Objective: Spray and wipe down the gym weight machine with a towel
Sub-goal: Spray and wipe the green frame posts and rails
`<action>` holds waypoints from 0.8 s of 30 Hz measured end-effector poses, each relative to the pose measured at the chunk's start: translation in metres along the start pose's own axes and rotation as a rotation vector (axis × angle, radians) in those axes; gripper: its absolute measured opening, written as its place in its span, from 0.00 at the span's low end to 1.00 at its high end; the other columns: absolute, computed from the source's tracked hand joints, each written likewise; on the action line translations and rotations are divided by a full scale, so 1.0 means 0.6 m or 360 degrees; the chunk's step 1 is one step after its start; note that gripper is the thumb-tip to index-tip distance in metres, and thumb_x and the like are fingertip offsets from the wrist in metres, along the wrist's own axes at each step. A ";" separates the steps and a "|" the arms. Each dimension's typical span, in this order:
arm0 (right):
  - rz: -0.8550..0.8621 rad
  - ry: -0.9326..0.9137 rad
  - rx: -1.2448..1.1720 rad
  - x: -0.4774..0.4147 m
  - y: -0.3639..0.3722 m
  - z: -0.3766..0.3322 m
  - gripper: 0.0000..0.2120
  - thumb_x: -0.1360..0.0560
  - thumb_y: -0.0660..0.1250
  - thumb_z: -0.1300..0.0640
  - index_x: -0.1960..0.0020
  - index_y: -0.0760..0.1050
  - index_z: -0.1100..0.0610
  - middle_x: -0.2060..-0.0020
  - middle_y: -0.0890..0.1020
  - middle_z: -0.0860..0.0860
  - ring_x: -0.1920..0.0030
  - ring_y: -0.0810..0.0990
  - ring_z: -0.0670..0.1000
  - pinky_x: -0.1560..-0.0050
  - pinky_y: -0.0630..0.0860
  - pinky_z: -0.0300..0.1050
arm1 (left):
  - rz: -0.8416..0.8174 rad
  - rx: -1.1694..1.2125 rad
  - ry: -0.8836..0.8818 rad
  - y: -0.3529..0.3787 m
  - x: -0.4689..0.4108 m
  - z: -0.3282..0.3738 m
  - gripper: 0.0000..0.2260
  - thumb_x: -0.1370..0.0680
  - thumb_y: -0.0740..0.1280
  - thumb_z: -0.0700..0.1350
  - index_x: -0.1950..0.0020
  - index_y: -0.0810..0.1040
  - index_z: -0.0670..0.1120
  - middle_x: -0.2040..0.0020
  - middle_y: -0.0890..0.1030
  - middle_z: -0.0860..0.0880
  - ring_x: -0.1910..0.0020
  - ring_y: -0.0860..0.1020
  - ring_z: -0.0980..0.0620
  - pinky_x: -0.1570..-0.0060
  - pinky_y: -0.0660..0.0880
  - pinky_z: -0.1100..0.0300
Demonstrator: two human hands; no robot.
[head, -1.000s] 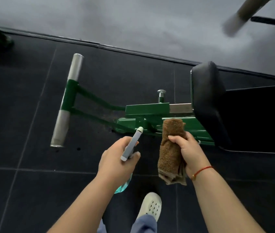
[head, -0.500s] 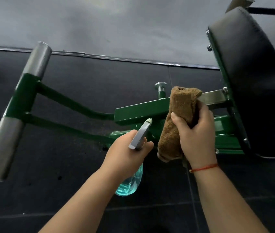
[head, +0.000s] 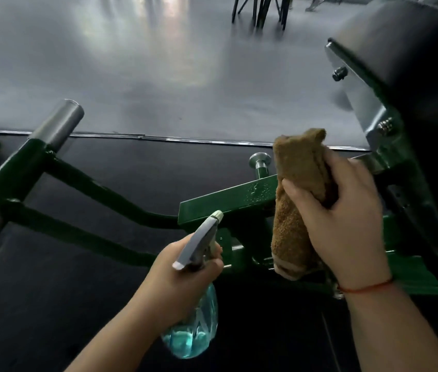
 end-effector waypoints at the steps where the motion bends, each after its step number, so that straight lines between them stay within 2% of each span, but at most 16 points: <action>1: 0.0053 -0.0114 0.0110 -0.001 -0.003 -0.015 0.27 0.29 0.73 0.44 0.32 0.76 0.47 0.44 0.74 0.45 0.45 0.74 0.39 0.42 0.70 0.32 | 0.0052 0.0031 -0.0029 -0.005 0.007 -0.003 0.03 0.27 0.72 0.46 0.55 0.81 0.49 0.58 0.82 0.43 0.60 0.80 0.42 0.60 0.76 0.54; 3: 0.0087 -0.0289 0.0419 0.003 0.007 -0.033 0.29 0.28 0.76 0.48 0.29 0.75 0.50 0.37 0.75 0.51 0.38 0.73 0.54 0.39 0.72 0.48 | 0.0117 0.0082 -0.0097 -0.013 0.020 -0.011 0.05 0.31 0.70 0.49 0.56 0.82 0.53 0.56 0.84 0.45 0.56 0.81 0.42 0.59 0.78 0.55; 5: -0.0003 -0.0389 0.0738 0.008 0.047 -0.040 0.28 0.28 0.75 0.45 0.30 0.76 0.51 0.33 0.75 0.52 0.37 0.71 0.59 0.39 0.70 0.55 | 0.0161 0.0086 -0.0131 -0.025 0.028 -0.025 0.03 0.28 0.73 0.45 0.57 0.82 0.54 0.55 0.84 0.47 0.56 0.82 0.46 0.58 0.79 0.56; 7: -0.0066 -0.0440 0.0999 0.019 0.091 -0.043 0.26 0.28 0.73 0.42 0.32 0.78 0.50 0.33 0.77 0.49 0.38 0.73 0.58 0.44 0.66 0.54 | 0.0181 0.0058 -0.0127 -0.036 0.032 -0.037 0.09 0.25 0.73 0.39 0.58 0.82 0.53 0.57 0.84 0.48 0.57 0.81 0.49 0.60 0.78 0.61; 10: -0.0059 -0.0488 0.1186 0.026 0.131 -0.059 0.25 0.30 0.74 0.43 0.35 0.81 0.51 0.35 0.79 0.49 0.40 0.74 0.59 0.47 0.62 0.54 | 0.0262 0.0017 -0.0119 -0.053 0.034 -0.049 0.07 0.24 0.71 0.39 0.57 0.82 0.51 0.59 0.82 0.45 0.59 0.80 0.47 0.64 0.75 0.65; 11: -0.0077 -0.0492 0.1216 0.029 0.140 -0.063 0.26 0.31 0.74 0.44 0.36 0.80 0.51 0.36 0.79 0.49 0.40 0.74 0.60 0.48 0.62 0.54 | 0.0300 0.0027 -0.0123 -0.056 0.033 -0.052 0.05 0.24 0.71 0.39 0.56 0.81 0.49 0.59 0.82 0.45 0.59 0.80 0.46 0.64 0.76 0.64; 15: -0.0269 -0.0609 0.1220 0.071 0.214 -0.090 0.29 0.32 0.75 0.43 0.33 0.79 0.51 0.35 0.77 0.49 0.40 0.73 0.59 0.47 0.63 0.53 | 0.0384 0.0015 -0.0121 -0.078 0.034 -0.055 0.04 0.24 0.71 0.39 0.56 0.81 0.48 0.61 0.82 0.46 0.59 0.81 0.47 0.55 0.79 0.49; 18: -0.0398 -0.0685 0.1273 0.093 0.267 -0.106 0.30 0.34 0.78 0.45 0.34 0.80 0.52 0.38 0.78 0.52 0.42 0.74 0.59 0.48 0.69 0.54 | 0.0407 0.0033 -0.0155 -0.090 0.038 -0.065 0.04 0.23 0.70 0.38 0.56 0.80 0.46 0.61 0.82 0.44 0.59 0.80 0.46 0.57 0.79 0.48; 20: -0.0405 -0.0681 0.1286 0.078 0.256 -0.115 0.28 0.35 0.79 0.49 0.36 0.81 0.51 0.42 0.80 0.52 0.45 0.75 0.59 0.49 0.72 0.52 | 0.0376 0.0022 -0.0147 -0.095 0.040 -0.071 0.04 0.23 0.70 0.39 0.56 0.80 0.47 0.61 0.81 0.45 0.60 0.79 0.47 0.57 0.79 0.48; 22: -0.0342 -0.0611 0.1317 0.049 0.214 -0.111 0.23 0.32 0.76 0.52 0.37 0.81 0.50 0.44 0.79 0.52 0.45 0.75 0.59 0.47 0.72 0.53 | 0.0347 0.0054 -0.0135 -0.101 0.041 -0.075 0.04 0.24 0.70 0.39 0.56 0.80 0.48 0.61 0.81 0.45 0.60 0.79 0.48 0.59 0.77 0.51; 24: -0.0162 -0.0428 0.1369 0.014 0.159 -0.089 0.20 0.29 0.72 0.52 0.37 0.80 0.52 0.42 0.79 0.54 0.43 0.74 0.61 0.45 0.71 0.55 | 0.0344 0.0127 -0.0145 -0.112 0.039 -0.079 0.04 0.24 0.70 0.39 0.56 0.80 0.48 0.61 0.82 0.46 0.59 0.80 0.48 0.59 0.76 0.56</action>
Point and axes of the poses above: each hand's wrist, its own x-axis away from the middle knuckle, its own y-axis out of the palm, z = x × y, the point moved 7 cm from there along -x, towards the middle knuckle
